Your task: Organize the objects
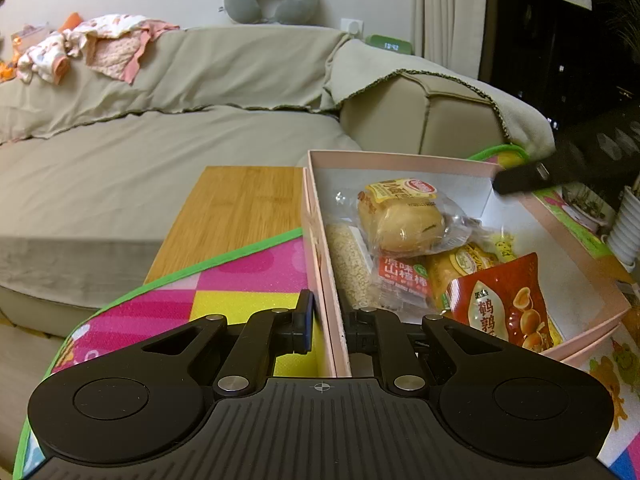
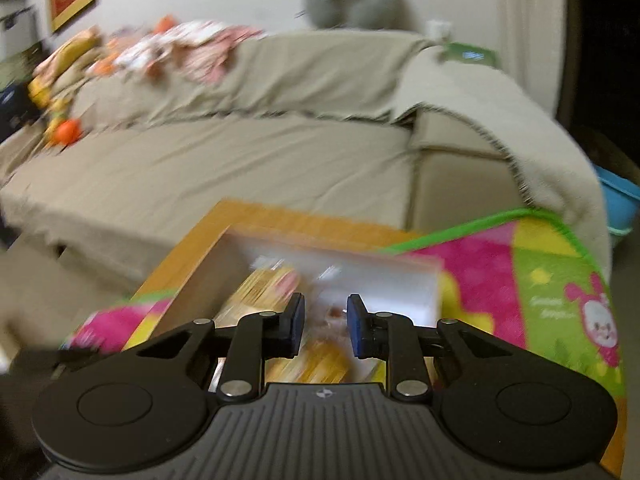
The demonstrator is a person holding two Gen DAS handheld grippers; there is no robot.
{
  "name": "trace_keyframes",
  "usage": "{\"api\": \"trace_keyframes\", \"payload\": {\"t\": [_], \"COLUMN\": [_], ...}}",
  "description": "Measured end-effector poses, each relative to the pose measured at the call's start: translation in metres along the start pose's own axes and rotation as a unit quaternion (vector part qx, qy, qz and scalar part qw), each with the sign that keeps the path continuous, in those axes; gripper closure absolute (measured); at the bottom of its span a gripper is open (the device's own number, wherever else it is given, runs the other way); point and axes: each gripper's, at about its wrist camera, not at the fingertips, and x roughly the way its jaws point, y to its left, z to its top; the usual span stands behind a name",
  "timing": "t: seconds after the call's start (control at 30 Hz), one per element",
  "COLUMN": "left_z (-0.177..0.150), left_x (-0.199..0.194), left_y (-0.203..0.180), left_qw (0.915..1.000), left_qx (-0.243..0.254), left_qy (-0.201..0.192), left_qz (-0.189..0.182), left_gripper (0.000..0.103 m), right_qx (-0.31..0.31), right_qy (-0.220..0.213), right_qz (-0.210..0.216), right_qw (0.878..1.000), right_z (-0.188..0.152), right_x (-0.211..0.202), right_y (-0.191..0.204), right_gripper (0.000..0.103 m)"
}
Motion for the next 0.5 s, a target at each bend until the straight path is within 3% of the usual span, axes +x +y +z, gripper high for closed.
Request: {"api": "trace_keyframes", "payload": {"t": [0.13, 0.3, 0.37, 0.5], "left_z": [0.000, 0.000, 0.000, 0.000], "left_x": [0.000, 0.000, 0.000, 0.000], "left_y": [0.000, 0.000, 0.000, 0.000], "left_qw": [1.0000, 1.0000, 1.0000, 1.0000], "left_qx": [0.000, 0.000, 0.000, 0.000], "left_qy": [0.000, 0.000, 0.000, 0.000], "left_qz": [0.000, 0.000, 0.000, 0.000], "left_gripper": [0.090, 0.090, 0.090, 0.090], "right_qx": [-0.022, -0.003, -0.003, 0.008], "right_qy": [0.011, 0.007, 0.001, 0.009], "right_qz": [0.013, -0.003, -0.027, -0.066], "right_qw": [1.000, 1.000, 1.000, 0.998], "right_z": [-0.015, -0.030, -0.043, -0.074], "right_x": [-0.021, -0.049, -0.062, -0.083], "right_y": [0.013, -0.003, -0.010, -0.029], "right_gripper": [0.080, 0.079, 0.073, 0.051]}}
